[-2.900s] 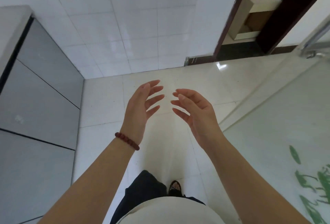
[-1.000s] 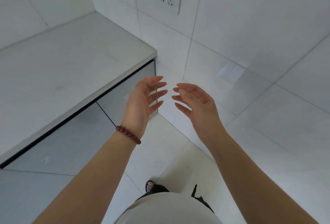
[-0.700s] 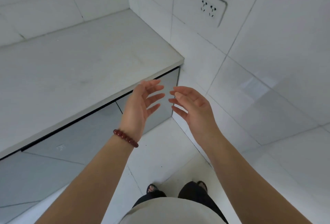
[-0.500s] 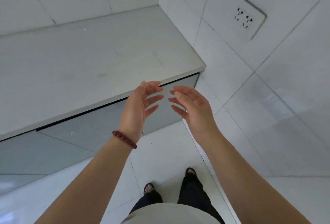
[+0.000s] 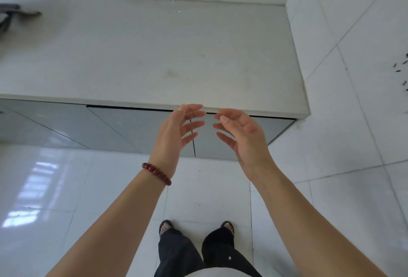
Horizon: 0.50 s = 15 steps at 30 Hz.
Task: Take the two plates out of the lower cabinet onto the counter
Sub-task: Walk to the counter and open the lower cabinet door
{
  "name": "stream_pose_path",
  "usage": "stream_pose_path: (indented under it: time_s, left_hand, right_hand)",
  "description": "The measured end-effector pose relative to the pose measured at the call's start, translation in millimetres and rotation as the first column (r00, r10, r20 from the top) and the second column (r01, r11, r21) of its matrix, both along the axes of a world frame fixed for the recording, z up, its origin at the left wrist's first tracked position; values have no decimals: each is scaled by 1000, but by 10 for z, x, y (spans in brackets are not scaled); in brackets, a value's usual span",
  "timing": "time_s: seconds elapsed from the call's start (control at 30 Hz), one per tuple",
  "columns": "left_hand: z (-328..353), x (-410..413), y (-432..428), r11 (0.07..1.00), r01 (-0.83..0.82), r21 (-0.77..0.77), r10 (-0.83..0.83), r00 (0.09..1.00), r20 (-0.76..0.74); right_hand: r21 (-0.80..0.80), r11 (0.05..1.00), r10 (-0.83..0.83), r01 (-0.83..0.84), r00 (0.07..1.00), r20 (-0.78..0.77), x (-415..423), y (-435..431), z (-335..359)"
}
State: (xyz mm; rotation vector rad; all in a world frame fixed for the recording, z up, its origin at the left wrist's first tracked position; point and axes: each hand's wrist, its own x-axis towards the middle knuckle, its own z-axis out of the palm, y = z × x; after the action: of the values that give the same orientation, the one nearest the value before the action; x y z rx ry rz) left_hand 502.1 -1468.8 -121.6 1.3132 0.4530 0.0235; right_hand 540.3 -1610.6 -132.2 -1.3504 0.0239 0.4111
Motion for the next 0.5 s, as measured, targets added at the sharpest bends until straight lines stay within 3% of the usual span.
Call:
stream_pose_path:
  time_s: [0.5]
  left_hand:
    - [-611,112,418,982,131,133,-133,991,5]
  right_hand:
    - [-28,990,-137,138,990,21,55,310,-646]
